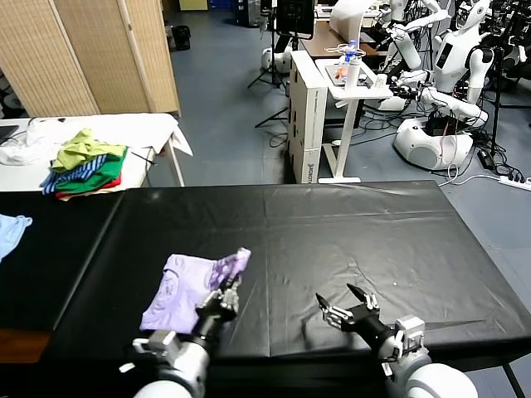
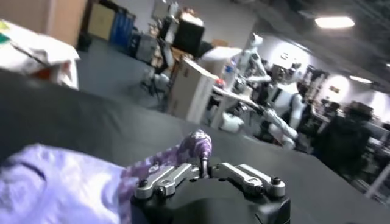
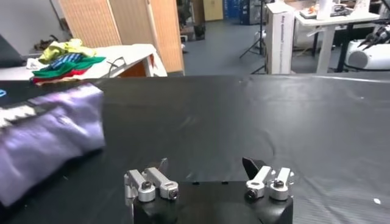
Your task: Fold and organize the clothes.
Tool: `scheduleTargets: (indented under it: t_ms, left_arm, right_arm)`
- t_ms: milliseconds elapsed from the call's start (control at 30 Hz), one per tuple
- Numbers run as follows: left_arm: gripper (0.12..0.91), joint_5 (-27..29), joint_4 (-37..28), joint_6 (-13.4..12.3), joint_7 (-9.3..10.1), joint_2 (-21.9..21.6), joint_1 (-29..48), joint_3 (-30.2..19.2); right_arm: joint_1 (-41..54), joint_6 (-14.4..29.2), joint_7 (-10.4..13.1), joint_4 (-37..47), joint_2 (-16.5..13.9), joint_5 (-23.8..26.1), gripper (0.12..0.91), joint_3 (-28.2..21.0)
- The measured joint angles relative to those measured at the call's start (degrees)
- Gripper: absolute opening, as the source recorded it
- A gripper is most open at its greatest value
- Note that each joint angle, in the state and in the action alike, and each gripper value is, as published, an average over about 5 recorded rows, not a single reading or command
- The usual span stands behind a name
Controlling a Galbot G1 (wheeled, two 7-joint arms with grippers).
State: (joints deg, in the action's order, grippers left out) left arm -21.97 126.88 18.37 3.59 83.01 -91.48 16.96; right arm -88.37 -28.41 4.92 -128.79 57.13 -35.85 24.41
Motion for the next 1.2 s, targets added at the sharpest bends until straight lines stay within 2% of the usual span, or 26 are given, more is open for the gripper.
scheduleTargets:
  t_ms: [200, 300, 400, 500, 633, 767, 933, 1100, 1200]
  left_arm:
    - [0.754, 0.97, 0.47, -0.24, -2.92, -0.65, -0.59, -1.19]
    - [0.875, 1.22, 0.98, -0.89, -3.89, -1.54, -0.12, -0.2]
    - [0.903, 1.43, 0.99, -1.56, -3.88, -2.65, 0.6, 1.45]
    - [0.906, 1.87, 0.84, -2.05, -3.85, -3.48, 0.89, 3.03]
    - [0.907, 2.79, 0.74, -2.56, -3.9, -3.72, 0.56, 4.21]
    - [0.907, 3.36, 0.69, -2.88, -3.89, -3.72, 0.36, 5.24]
    - [0.907, 3.35, 0.6, -2.91, -3.78, -3.8, 0.27, 6.64]
    - [0.907, 3.2, 0.56, -3.01, -3.7, -3.5, 0.21, 7.67]
    - [0.907, 3.06, 0.56, -3.08, -3.64, -3.39, 0.18, 8.47]
  right_arm:
    - [2.64, -2.6, 2.24, 1.14, -1.03, -7.26, 0.907, -2.0]
    - [4.59, -4.28, 4.18, 1.69, -0.68, -12.5, 0.907, -3.39]
    - [6.75, -5.54, 5.84, 2.58, 0.03, -17.14, 0.907, -5.48]
    - [9.22, -6.25, 7.32, 3.87, 1.08, -19.66, 0.907, -8.44]
    - [12.82, -6.6, 8.77, 6.14, 2.83, -19.92, 0.907, -13.14]
    - [15.66, -6.61, 9.0, 8.37, 4.54, -19.1, 0.884, -17.63]
    - [17.59, -6.6, 8.97, 10.27, 6.11, -18.14, 0.716, -21.51]
    - [18.04, -6.54, 8.71, 10.93, 6.72, -17.12, 0.651, -23.01]
    - [17.8, -6.56, 8.62, 10.71, 6.42, -17.04, 0.543, -22.88]
